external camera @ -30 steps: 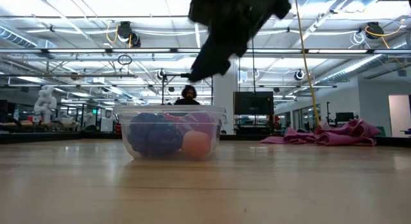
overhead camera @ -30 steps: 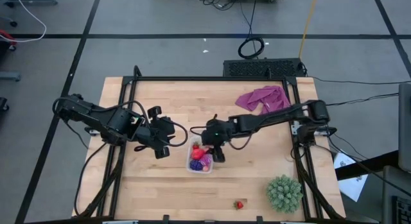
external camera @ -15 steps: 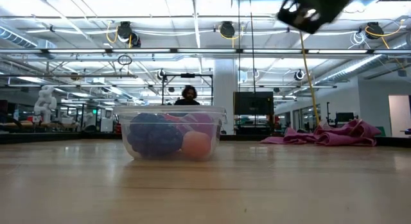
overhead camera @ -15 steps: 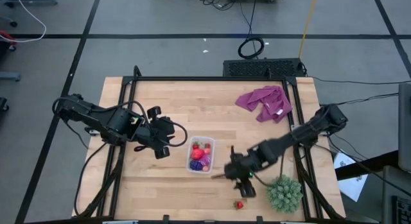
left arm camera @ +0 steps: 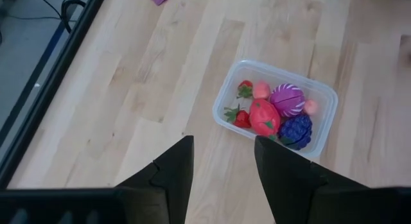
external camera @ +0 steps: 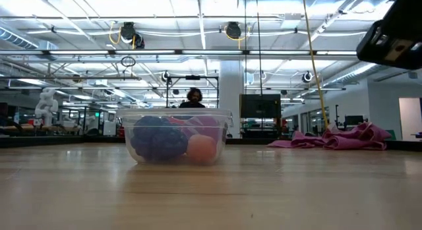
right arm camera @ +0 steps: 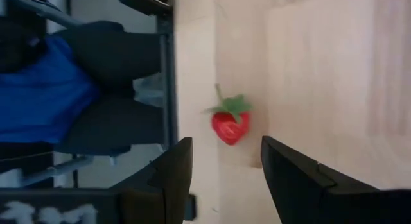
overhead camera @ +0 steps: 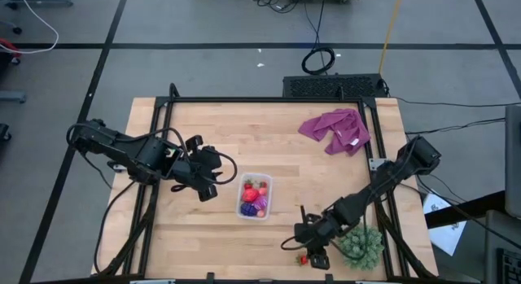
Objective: Pick and placing Produce into tupperware
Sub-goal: Put the red strawberry into the transparent bin
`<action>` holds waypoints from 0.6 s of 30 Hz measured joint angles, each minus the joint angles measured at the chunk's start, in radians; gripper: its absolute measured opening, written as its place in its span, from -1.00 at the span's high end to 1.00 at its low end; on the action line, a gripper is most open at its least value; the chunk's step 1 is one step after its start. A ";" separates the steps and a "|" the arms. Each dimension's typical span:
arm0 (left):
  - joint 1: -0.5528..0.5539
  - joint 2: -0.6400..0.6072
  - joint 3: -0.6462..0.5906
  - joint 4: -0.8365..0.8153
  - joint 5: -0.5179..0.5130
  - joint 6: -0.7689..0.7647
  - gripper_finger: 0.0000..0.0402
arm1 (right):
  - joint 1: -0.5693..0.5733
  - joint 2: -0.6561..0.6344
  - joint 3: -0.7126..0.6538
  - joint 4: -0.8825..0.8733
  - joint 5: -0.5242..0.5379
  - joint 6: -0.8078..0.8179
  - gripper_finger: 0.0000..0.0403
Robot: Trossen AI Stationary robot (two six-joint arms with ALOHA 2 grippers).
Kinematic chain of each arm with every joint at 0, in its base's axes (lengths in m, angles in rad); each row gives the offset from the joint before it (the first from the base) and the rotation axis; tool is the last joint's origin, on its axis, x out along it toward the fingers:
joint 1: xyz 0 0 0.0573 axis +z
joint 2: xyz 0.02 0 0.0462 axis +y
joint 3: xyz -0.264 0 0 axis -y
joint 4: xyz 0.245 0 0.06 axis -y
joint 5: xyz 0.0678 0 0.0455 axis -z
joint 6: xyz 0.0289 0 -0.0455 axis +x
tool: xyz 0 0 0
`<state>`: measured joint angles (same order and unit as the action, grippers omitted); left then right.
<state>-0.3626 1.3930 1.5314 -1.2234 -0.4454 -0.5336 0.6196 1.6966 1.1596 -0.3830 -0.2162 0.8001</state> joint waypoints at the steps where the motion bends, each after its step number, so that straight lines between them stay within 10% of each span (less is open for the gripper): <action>1: 0.000 0.000 0.000 0.000 0.000 0.000 0.15 | 0.004 0.000 -0.005 0.021 -0.001 0.000 0.13; 18: 0.000 0.000 0.000 0.001 0.000 -0.015 0.15 | 0.074 0.005 -0.034 0.065 0.114 -0.082 0.21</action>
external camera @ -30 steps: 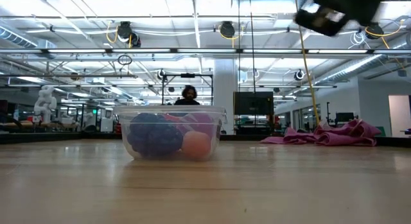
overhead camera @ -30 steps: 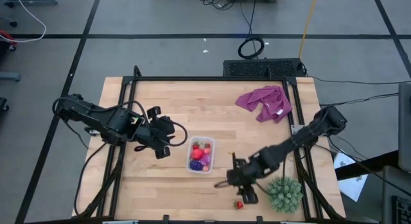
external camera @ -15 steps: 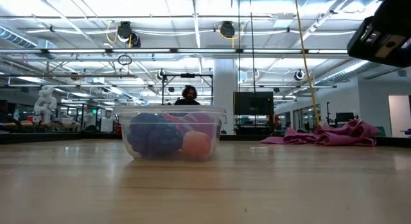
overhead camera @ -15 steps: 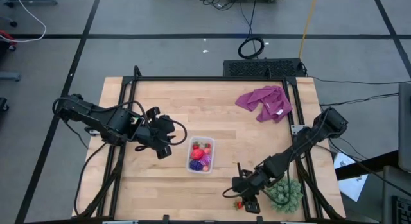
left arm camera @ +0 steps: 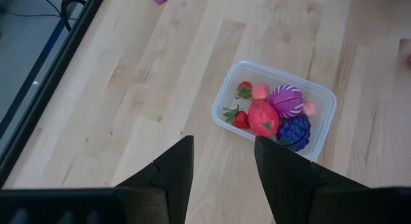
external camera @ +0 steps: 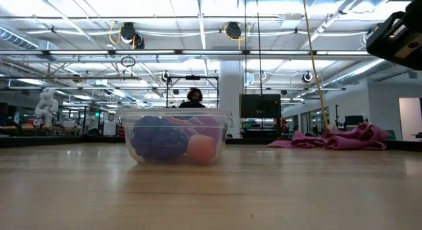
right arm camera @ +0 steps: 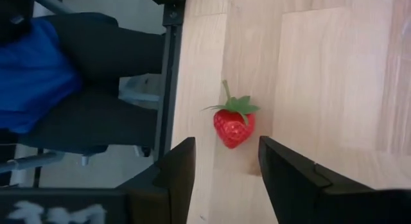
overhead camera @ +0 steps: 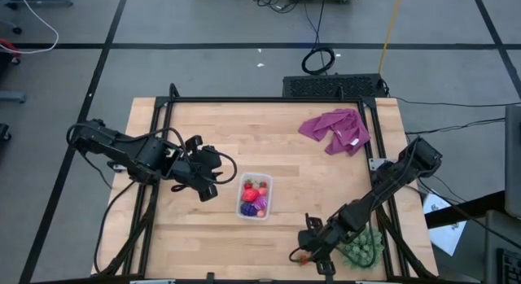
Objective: Pick and placing Produce into tupperware
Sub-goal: Put the red strawberry into the transparent bin
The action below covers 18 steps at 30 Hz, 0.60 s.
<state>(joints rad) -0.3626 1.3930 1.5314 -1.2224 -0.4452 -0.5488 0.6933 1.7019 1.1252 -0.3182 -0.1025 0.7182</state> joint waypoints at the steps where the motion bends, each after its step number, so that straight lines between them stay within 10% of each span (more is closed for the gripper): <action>1: 0.000 0.000 0.000 0.000 0.000 0.000 0.15 | 0.004 0.005 0.000 0.000 0.004 0.000 0.22; 18: 0.000 0.000 0.000 0.000 0.000 -0.003 0.15 | 0.009 0.081 0.000 0.084 -0.003 0.013 0.24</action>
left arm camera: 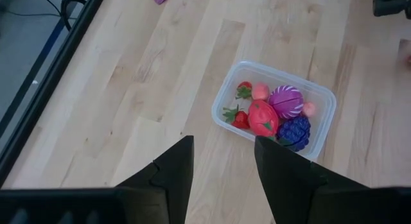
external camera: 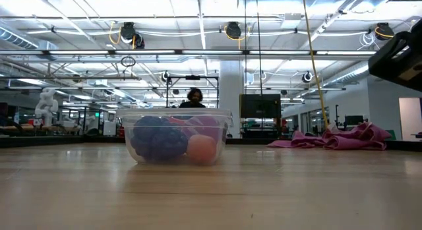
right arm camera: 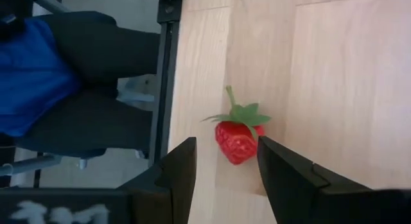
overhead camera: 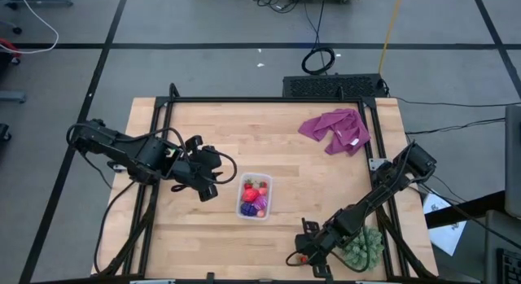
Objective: Pick and placing Produce into tupperware
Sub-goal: Put the red strawberry into the transparent bin
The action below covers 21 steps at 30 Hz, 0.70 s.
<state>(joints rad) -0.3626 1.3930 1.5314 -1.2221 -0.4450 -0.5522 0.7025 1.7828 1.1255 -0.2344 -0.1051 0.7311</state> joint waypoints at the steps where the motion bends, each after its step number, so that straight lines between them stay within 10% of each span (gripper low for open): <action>1: 0.000 0.000 0.000 0.000 0.000 0.001 0.15 | 0.000 0.000 0.000 -0.002 0.004 -0.001 0.24; 21: 0.000 0.000 0.000 0.000 0.000 0.003 0.15 | -0.002 0.047 0.001 -0.022 0.059 0.002 0.24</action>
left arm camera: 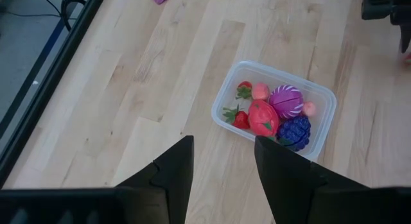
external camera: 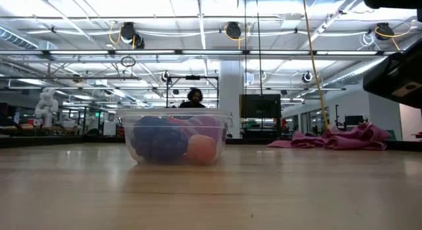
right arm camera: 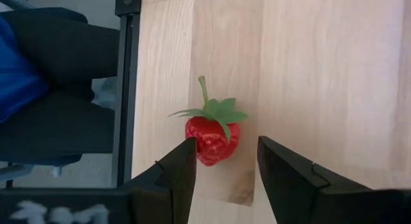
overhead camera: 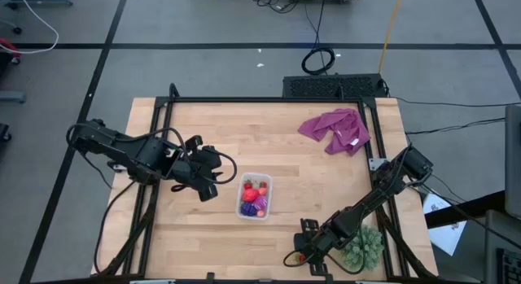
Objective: Pick and placing Produce into tupperware
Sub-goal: Put the red strawberry into the transparent bin
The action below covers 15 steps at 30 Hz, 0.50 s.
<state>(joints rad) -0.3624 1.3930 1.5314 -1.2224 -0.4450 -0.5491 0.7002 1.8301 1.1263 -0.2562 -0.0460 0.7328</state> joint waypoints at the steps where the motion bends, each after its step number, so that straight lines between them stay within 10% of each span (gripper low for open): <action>1: 0.000 0.000 0.000 0.000 0.000 0.000 0.15 | 0.000 0.000 0.000 0.000 0.006 0.000 0.24; 15: 0.000 0.000 0.000 0.000 0.000 0.002 0.15 | -0.046 -0.002 0.002 -0.062 0.046 -0.045 0.24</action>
<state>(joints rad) -0.3624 1.3930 1.5314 -1.2224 -0.4450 -0.5467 0.6537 1.8279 1.1278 -0.3183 -0.0002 0.6877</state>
